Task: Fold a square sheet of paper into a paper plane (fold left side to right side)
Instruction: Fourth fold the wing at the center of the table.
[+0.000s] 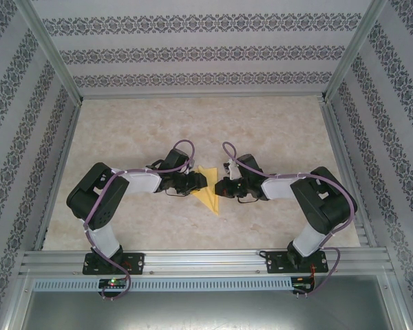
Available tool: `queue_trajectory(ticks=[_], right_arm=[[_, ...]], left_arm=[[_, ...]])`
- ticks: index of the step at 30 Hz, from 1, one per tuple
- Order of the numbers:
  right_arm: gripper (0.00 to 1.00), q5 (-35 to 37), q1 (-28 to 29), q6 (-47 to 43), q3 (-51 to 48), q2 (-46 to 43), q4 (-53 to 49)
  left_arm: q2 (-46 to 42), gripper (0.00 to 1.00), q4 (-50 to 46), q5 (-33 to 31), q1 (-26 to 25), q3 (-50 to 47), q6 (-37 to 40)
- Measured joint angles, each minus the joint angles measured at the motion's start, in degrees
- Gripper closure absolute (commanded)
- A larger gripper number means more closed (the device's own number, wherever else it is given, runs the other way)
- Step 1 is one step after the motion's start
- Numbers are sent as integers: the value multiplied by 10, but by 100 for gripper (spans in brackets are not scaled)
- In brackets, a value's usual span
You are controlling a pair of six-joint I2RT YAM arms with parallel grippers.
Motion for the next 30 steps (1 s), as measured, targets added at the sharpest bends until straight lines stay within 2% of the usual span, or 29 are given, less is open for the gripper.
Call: queue_trajectory(ticks=[30], right_arm=[[100, 35, 0, -30, 6, -12, -34]], left_arm=[[0, 56, 0, 0, 0, 0, 0]])
